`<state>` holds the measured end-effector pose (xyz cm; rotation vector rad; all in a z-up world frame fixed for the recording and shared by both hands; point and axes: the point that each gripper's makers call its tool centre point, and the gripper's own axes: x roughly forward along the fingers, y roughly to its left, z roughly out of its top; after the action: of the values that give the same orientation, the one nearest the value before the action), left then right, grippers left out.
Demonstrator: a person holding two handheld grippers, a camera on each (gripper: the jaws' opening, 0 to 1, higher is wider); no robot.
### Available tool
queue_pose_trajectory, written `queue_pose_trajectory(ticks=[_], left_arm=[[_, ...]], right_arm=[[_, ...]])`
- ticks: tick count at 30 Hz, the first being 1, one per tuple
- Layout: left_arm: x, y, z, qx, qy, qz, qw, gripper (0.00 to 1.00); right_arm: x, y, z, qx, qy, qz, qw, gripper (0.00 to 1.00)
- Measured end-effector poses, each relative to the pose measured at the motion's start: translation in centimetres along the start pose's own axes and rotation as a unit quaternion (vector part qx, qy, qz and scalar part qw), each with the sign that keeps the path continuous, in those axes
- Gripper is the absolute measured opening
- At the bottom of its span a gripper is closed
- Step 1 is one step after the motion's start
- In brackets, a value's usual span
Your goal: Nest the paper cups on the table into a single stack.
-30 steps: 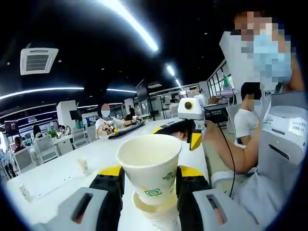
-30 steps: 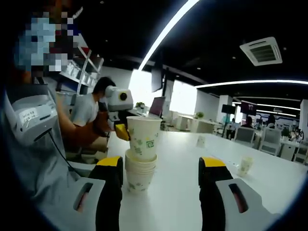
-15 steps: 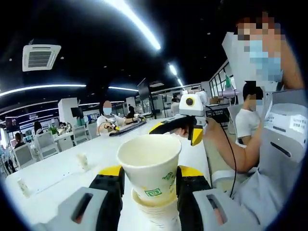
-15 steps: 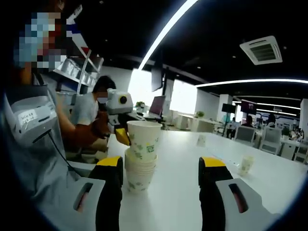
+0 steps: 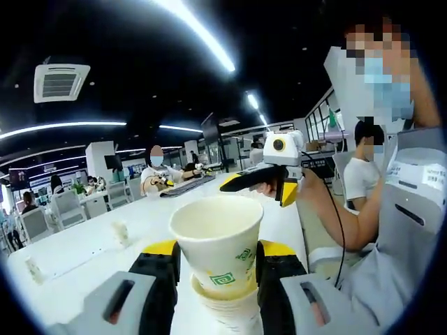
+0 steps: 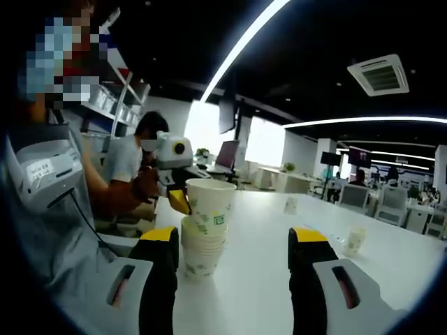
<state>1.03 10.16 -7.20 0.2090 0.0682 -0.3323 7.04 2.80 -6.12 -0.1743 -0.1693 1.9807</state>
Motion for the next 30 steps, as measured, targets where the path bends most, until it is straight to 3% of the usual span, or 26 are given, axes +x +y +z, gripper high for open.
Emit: queue_pose_trajectory(ticks=[7,21,30], left_arm=[[0.2,-0.4,-0.1,-0.014,-0.004,-0.005,0.9999,0.53],[-0.3,-0.2,0.1,-0.023,-0.021,0.004,0.9995,0.52],[-1.2,0.3,0.0,-0.050,-0.028,0.027,0.9980,0.52]], right_arm=[[-0.1,0.0,0.1,0.001,-0.001,-0.001,1.0000,0.66],[0.0,-0.2,0.1,0.001,-0.002,0.000,1.0000,0.66],[0.2,0.0,-0.1,0.002,0.001,0.001,1.0000,0.66]])
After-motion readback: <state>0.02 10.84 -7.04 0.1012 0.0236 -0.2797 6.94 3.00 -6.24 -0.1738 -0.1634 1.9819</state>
